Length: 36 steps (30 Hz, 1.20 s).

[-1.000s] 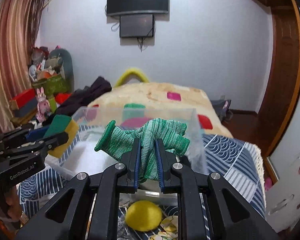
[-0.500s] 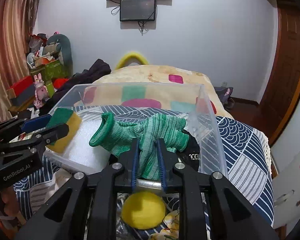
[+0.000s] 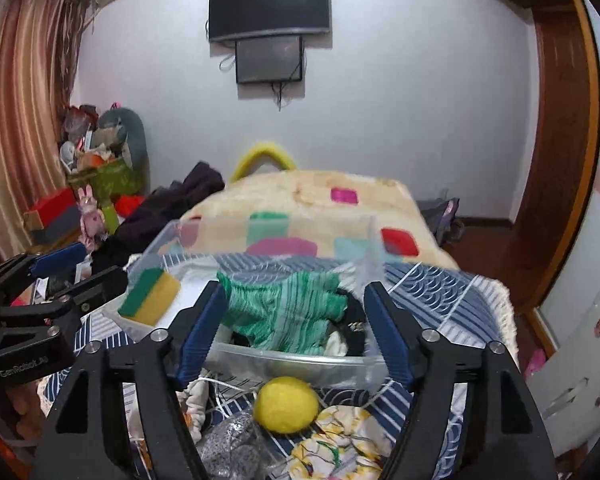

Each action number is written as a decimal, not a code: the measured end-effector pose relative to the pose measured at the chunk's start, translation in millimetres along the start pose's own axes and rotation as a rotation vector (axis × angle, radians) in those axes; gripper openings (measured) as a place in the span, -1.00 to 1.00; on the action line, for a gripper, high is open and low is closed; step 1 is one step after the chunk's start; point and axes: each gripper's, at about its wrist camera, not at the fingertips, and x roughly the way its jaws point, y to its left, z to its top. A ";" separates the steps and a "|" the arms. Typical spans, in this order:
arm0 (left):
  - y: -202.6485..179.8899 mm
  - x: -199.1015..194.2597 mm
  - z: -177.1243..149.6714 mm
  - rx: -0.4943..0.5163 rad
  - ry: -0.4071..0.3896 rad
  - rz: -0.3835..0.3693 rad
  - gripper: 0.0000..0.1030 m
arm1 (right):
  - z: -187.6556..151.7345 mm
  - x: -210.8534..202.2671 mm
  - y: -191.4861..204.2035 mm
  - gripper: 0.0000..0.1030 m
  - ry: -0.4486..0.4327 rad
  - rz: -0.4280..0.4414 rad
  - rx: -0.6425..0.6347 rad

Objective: Organize soft objects
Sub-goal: 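Place the sponge into the box with the left tool while the right tool places the glove in, then grasp the white cloth bag with the left tool while the right tool grasps the yellow felt ball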

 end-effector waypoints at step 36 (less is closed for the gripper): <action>-20.1 48.2 -84.0 -0.090 0.318 -0.117 0.74 | -62.7 42.1 2.1 0.19 0.232 0.066 0.021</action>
